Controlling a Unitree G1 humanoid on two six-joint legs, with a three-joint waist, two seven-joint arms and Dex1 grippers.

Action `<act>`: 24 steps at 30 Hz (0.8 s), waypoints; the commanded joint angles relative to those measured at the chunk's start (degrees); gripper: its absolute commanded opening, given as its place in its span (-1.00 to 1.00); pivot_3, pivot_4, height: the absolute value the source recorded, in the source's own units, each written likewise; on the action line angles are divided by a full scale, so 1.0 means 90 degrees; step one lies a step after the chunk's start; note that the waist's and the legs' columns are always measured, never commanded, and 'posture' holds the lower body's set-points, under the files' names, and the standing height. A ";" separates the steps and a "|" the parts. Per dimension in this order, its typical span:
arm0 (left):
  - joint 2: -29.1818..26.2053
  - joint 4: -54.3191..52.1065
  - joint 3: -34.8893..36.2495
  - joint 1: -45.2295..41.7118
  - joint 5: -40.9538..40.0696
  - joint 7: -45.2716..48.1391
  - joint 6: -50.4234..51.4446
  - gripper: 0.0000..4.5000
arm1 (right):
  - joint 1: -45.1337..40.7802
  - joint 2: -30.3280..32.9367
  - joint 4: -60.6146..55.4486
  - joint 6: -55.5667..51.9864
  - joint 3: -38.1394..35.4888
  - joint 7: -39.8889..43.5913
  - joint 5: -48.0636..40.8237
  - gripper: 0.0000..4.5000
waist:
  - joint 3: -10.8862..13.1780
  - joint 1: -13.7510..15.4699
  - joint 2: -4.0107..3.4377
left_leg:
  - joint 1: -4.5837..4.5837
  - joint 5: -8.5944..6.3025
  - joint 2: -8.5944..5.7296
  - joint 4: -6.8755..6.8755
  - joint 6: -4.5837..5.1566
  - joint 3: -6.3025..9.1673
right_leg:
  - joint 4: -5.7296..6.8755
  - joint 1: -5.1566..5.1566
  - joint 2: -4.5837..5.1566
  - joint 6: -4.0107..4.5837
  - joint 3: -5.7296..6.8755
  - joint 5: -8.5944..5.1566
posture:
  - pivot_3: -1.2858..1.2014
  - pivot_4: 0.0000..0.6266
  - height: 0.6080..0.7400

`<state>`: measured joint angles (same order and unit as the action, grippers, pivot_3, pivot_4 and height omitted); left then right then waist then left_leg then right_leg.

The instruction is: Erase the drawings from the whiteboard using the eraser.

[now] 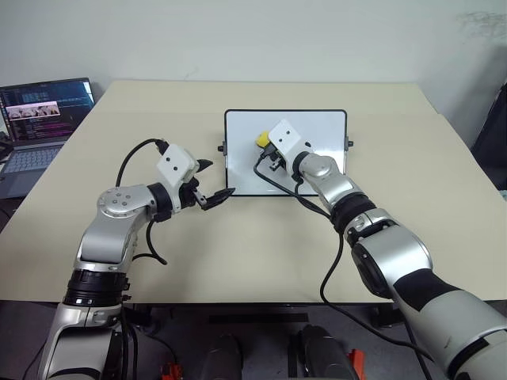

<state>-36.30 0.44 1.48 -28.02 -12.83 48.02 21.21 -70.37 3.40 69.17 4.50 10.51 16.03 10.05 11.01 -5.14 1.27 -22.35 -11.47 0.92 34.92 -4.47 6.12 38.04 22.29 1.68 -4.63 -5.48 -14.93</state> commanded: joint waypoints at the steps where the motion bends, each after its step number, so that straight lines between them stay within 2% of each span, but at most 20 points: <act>1: -0.0085 -0.0074 0.0068 -0.0169 -0.0009 -0.0006 -0.0060 1.00 | -0.0050 0.0206 0.0168 -0.0201 -0.0191 -0.0249 0.0007 -0.49 | 0.0000 0.0001 0.0000 | 0.0000 0.0000 0.0000 0.0000 0.0000 0.0000 | 0.0000 0.0000 0.0000 0.0000 0.0000 0.0000 | 0.03 -0.52 1.00; 4: -0.0085 -0.0065 0.0066 -0.0171 -0.0007 0.0000 -0.0065 1.00 | -0.0074 0.0157 0.0019 -0.0127 -0.0212 0.0104 -0.0072 -0.49 | 0.0000 0.0001 0.0000 | 0.0000 0.0000 0.0000 0.0000 0.0000 0.0000 | -0.0001 0.0000 0.0000 0.0000 0.0000 0.0000 | 0.03 -0.52 1.00; 8: -0.0088 -0.0079 0.0076 -0.0157 -0.0014 0.0004 -0.0061 1.00 | 0.0048 0.0056 -0.0801 -0.0071 -0.0237 0.1331 -0.0421 -0.50 | 0.0003 -0.0023 -0.0002 | -0.0004 0.0000 0.0001 -0.0003 0.0000 0.0000 | -0.0005 0.0003 -0.0001 -0.0001 -0.0001 0.0000 | 0.03 -0.52 1.00; 10: -0.0090 -0.0088 0.0081 -0.0141 -0.0015 0.0002 -0.0057 1.00 | 0.0331 0.0048 -0.1756 -0.0324 -0.0214 0.1952 -0.0682 -0.50 | 0.0004 -0.0039 -0.0003 | -0.0021 -0.0001 0.0002 -0.0008 0.0000 0.0001 | -0.0008 0.0018 -0.0003 -0.0001 0.0000 0.0000 | 0.03 -0.52 1.00; 12: -0.0088 -0.0094 0.0087 -0.0139 -0.0024 0.0003 -0.0052 1.00 | 0.0860 0.0135 -0.3271 -0.0849 -0.0131 0.2585 -0.1018 -0.50 | 0.0004 -0.0044 -0.0004 | -0.0058 -0.0002 0.0003 -0.0011 -0.0001 0.0003 | -0.0004 0.0058 -0.0003 0.0008 0.0001 0.0001 | 0.03 -0.52 1.00; 15: -0.0089 -0.0067 0.0089 -0.0174 -0.0033 0.0019 -0.0062 1.00 | 0.1469 0.0362 -0.5107 -0.1722 -0.0107 0.3000 -0.1330 -0.50 | 0.0005 -0.0020 -0.0005 | -0.0111 -0.0002 0.0004 -0.0013 -0.0004 0.0013 | 0.0007 0.0117 -0.0002 0.0035 0.0013 0.0015 | 0.03 -0.52 1.00; 17: -0.0090 -0.0060 0.0086 -0.0195 -0.0041 0.0033 -0.0065 1.00 | 0.1680 0.0522 -0.5842 -0.2190 -0.0137 0.3054 -0.1429 -0.50 | 0.0005 0.0006 -0.0005 | -0.0132 -0.0007 0.0005 -0.0014 -0.0010 0.0016 | 0.0003 0.0136 -0.0001 0.0036 0.0020 0.0009 | 0.03 -0.52 1.00; 21: -0.0236 -0.0105 0.0041 -0.0296 -0.0048 0.0233 -0.0035 1.00 | 0.2082 0.1460 -0.7074 -0.2910 -0.0266 0.3395 -0.1528 -0.50 | 0.0005 0.0048 -0.0005 | -0.0155 -0.0008 0.0004 -0.0012 -0.0013 0.0018 | -0.0007 0.0149 0.0002 0.0037 0.0029 0.0008 | 0.03 -0.52 1.00; 24: -0.0303 -0.0026 0.0073 -0.0480 -0.0055 0.0298 -0.0085 1.00 | 0.2411 0.2313 -0.7251 -0.2966 -0.0299 0.3590 -0.1414 -0.50 | 0.0005 0.0094 -0.0004 | -0.0156 -0.0009 0.0003 -0.0009 -0.0012 0.0018 | -0.0009 0.0146 0.0003 0.0037 0.0033 0.0007 | 0.03 -0.52 1.00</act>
<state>-38.21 1.06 1.45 -30.21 -12.85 50.05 21.21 -49.39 22.45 5.93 -22.24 9.62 47.56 -2.95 11.06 -4.29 1.23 -23.76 -11.55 0.93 34.85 -4.58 6.28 37.96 23.60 1.72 -4.30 -5.19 -14.87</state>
